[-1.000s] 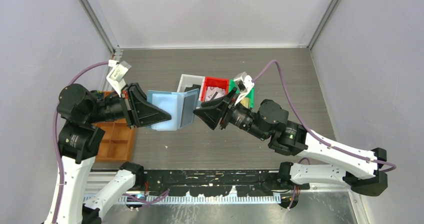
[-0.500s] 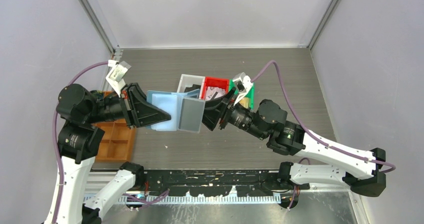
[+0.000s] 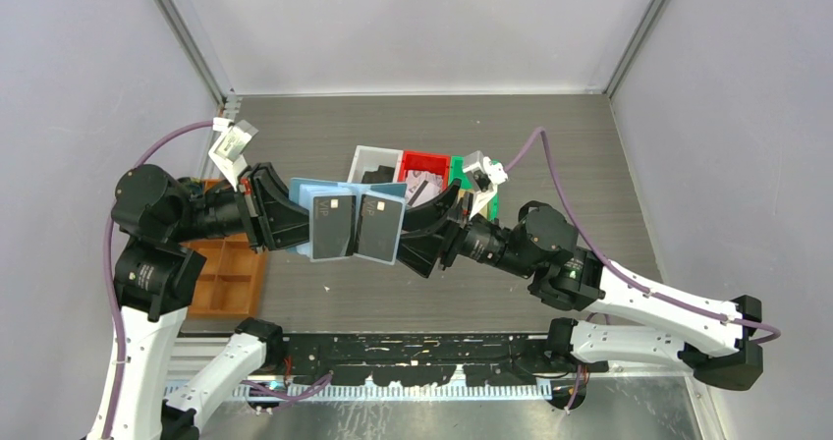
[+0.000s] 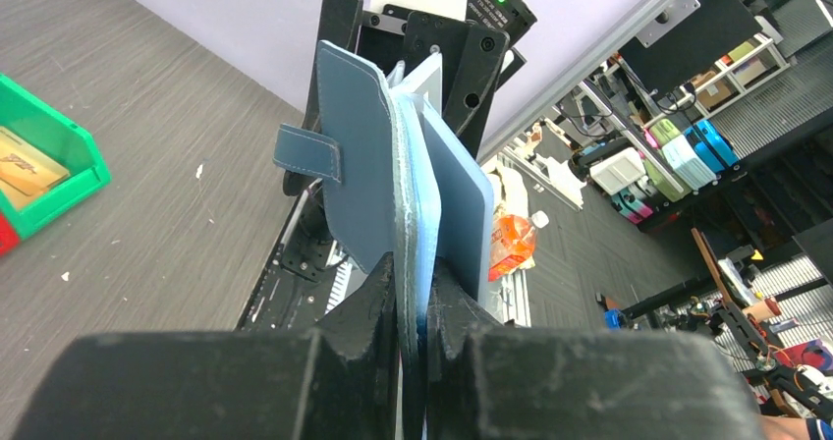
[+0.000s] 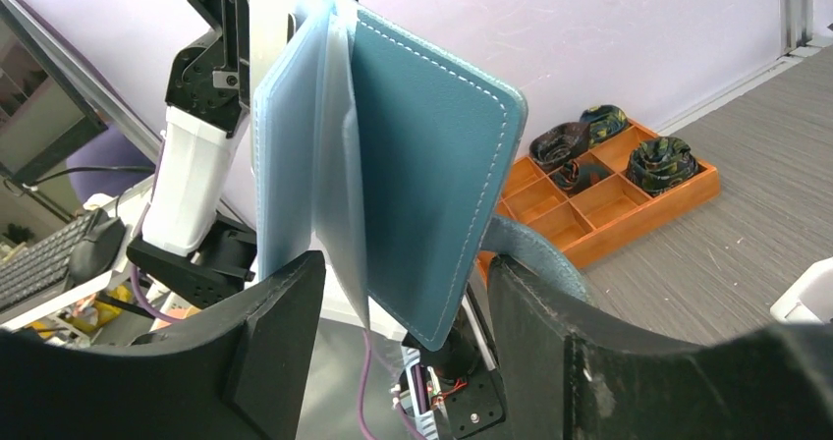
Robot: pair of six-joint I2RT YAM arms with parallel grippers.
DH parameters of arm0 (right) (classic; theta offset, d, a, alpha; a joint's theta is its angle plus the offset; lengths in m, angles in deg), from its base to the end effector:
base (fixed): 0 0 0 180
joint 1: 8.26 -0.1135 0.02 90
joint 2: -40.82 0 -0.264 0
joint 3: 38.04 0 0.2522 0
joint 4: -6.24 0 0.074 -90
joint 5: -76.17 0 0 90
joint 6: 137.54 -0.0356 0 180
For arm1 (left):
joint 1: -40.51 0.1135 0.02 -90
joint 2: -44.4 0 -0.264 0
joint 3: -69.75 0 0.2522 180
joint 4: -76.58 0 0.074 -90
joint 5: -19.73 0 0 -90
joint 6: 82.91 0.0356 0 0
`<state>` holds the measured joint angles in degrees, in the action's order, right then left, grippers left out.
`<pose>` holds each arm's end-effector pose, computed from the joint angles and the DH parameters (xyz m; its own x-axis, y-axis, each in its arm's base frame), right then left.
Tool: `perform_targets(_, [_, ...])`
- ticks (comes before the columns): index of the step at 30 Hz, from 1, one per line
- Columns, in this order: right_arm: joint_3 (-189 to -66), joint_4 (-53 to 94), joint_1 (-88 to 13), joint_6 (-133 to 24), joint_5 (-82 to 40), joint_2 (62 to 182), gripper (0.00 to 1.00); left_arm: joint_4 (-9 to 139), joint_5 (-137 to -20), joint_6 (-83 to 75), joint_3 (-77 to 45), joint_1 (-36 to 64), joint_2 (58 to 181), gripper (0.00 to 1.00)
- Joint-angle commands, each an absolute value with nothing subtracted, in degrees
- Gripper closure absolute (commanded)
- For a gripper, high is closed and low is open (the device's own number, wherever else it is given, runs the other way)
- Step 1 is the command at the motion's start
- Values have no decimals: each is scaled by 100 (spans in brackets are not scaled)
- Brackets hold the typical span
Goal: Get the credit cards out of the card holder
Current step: Remove the credit card from the card holder.
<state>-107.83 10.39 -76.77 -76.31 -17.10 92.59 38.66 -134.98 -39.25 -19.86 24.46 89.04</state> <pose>0.0724 0.1895 0.4252 -0.3799 0.3468 -0.8576 -0.8743 0.1681 0.4553 0.0864 -0.0583 0.4882 -0.6279 -0.1410 -0.7654 0.7622 0.0876 -0.6414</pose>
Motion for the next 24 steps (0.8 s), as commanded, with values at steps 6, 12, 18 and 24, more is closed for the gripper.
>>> perform_targets(6, [-11121,1392,-7685,-7626,-1165,9142,37,4129,-13537,-3958,-2167,2438,8900,100])
perform_targets(12, [-10916,1768,-7667,-7561,-656,8485,36,4191,-13573,-4038,-2170,2441,8879,100])
perform_targets(18, [-11106,2411,-7671,-7413,-712,8047,30,4284,-13618,-4123,-2182,2443,8870,100])
perform_targets(24, [-11768,2444,-7675,-6958,-907,8144,12,4370,-13655,-4221,-2110,2443,8843,100])
